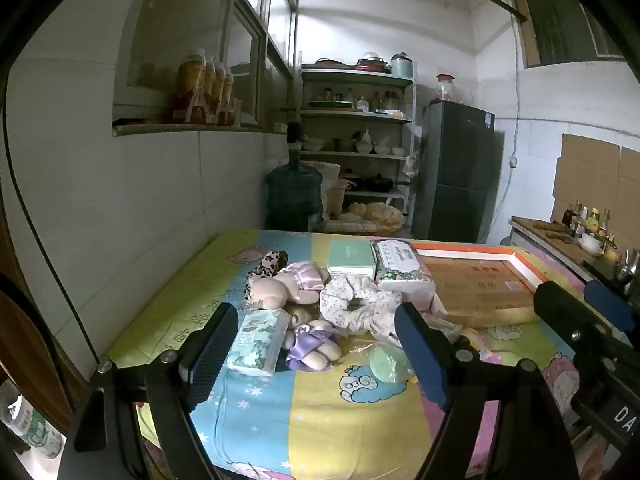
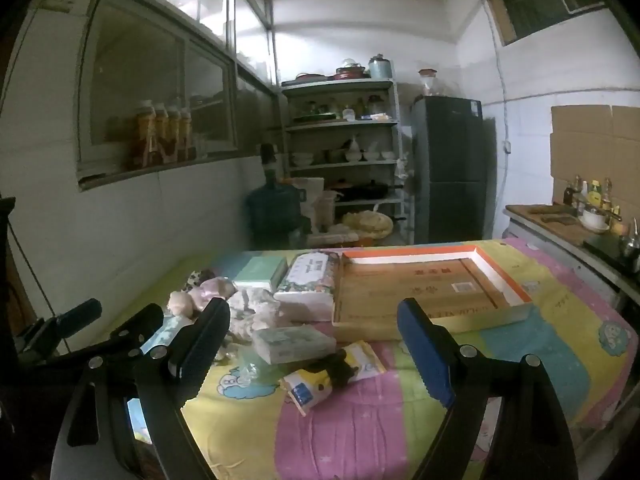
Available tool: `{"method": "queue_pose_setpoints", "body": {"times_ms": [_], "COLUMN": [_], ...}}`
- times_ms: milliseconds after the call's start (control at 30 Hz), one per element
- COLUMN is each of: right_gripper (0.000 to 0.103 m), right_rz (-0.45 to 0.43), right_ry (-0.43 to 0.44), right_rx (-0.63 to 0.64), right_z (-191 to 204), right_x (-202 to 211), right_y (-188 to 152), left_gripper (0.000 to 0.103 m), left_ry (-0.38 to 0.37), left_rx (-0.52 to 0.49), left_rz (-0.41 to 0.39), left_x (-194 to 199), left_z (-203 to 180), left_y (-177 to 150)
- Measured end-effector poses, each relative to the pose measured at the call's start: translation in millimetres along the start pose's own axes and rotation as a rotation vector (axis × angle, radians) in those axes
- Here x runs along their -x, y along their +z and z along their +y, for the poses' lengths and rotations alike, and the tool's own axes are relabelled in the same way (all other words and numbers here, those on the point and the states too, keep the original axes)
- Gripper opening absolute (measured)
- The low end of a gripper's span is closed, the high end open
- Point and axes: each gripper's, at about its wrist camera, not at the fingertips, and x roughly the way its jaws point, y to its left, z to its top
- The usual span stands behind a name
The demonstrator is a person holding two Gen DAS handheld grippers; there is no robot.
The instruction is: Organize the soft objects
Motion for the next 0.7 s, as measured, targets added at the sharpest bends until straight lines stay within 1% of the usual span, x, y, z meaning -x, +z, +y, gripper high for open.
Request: {"method": "queue_pose_setpoints", "body": {"times_ms": [700], "right_gripper": [0.087], "right_rz": [0.008], "right_ry": [0.021], "right_rx": [0.002], "right_z": [3.3], "right_x": [1.0], "right_y": [-3.5], "left_gripper": [0.081], "left_ry": [0.002], "left_rx": [-0.002], "left_rz": [0.002], "left_x": [-0.6], "left_z": [1.2], "left_y": [-2.1]}}
